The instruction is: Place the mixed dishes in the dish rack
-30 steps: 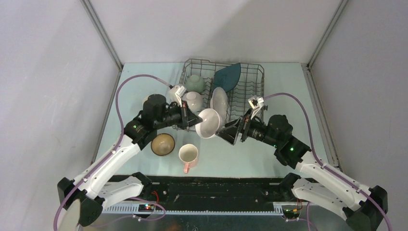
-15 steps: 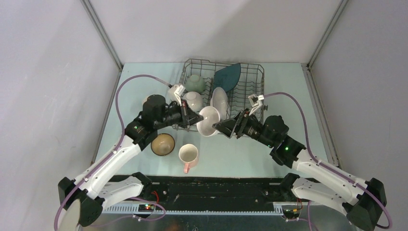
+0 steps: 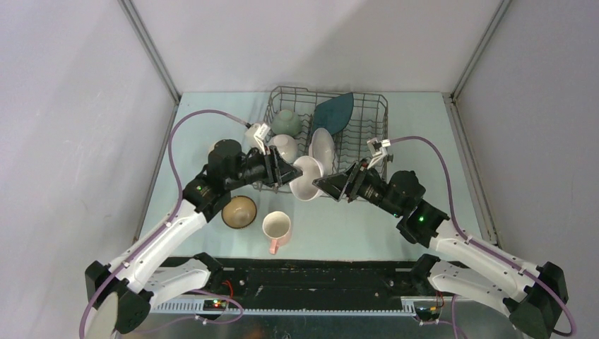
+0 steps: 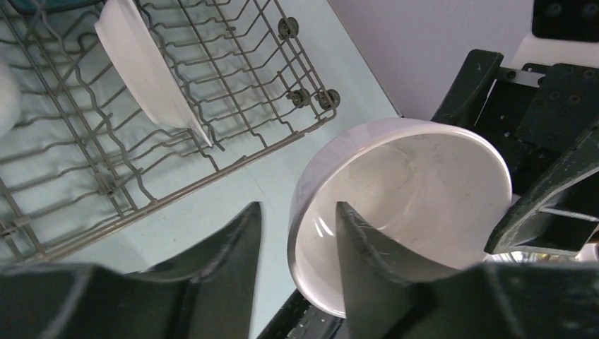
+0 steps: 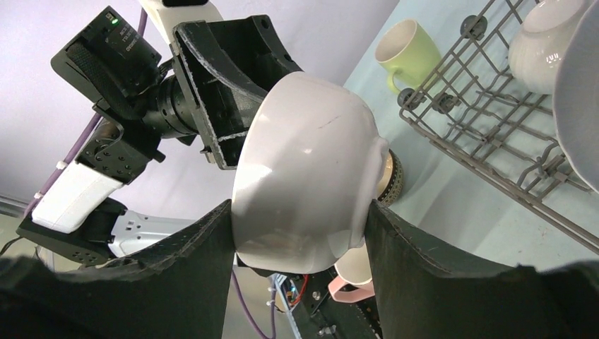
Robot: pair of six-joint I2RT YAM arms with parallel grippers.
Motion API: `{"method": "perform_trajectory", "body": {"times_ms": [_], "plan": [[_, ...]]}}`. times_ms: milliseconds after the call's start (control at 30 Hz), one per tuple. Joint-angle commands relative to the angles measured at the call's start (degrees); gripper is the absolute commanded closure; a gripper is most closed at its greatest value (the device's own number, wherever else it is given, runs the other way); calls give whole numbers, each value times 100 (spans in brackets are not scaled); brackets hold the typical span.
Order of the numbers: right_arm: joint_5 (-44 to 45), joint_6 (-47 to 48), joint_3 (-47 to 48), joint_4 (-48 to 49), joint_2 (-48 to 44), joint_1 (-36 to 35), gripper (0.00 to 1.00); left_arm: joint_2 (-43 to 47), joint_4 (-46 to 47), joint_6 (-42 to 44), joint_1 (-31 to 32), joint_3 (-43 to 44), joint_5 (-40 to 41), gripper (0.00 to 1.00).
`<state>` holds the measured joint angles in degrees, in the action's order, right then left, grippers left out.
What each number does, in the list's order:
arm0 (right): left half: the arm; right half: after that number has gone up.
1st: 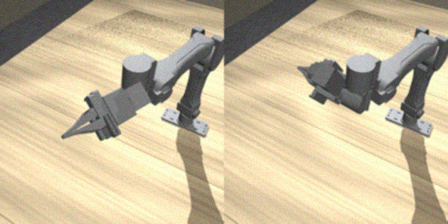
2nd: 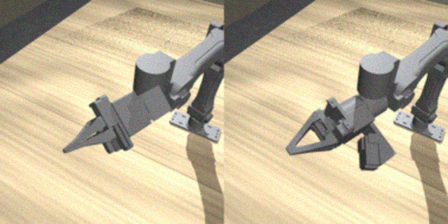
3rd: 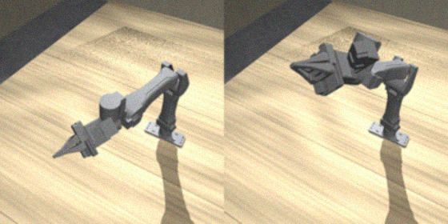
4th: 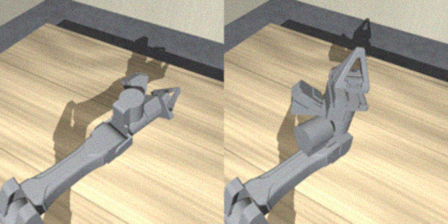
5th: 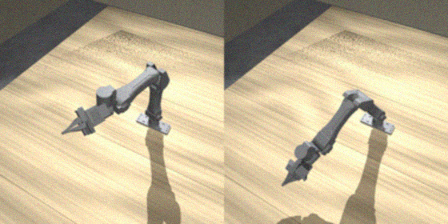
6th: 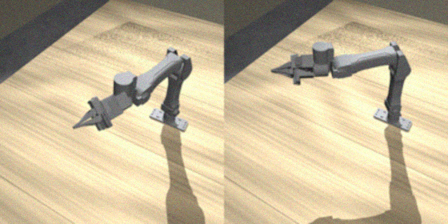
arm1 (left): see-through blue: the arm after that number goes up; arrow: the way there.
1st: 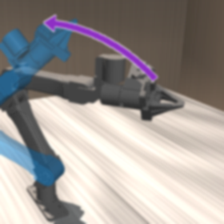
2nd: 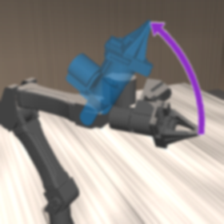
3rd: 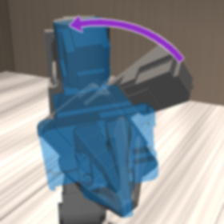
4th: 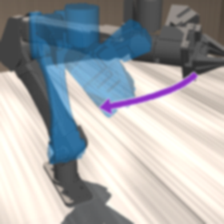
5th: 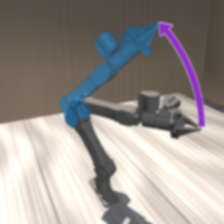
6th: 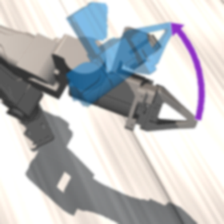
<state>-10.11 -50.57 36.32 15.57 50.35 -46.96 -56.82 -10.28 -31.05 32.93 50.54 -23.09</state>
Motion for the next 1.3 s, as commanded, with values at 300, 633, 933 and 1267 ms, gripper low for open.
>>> {"method": "perform_trajectory", "body": {"times_ms": [300, 633, 933, 1267], "plan": [[393, 761, 165, -931, -596, 699, 100, 424, -952, 388, -86, 278, 640, 23], [882, 2349, 277, -2208, -1089, 1690, 100, 1217, -2513, 670, -92, 976, 1850, 1], [2253, 4606, 608, -2405, -478, 1851, 100, 1784, -3020, 1196, -94, 1149, 2791, 0], [696, 8149, 779, -1824, 542, 1793, 100, 1716, -2949, 1469, -94, 1094, 2816, 0]]}}
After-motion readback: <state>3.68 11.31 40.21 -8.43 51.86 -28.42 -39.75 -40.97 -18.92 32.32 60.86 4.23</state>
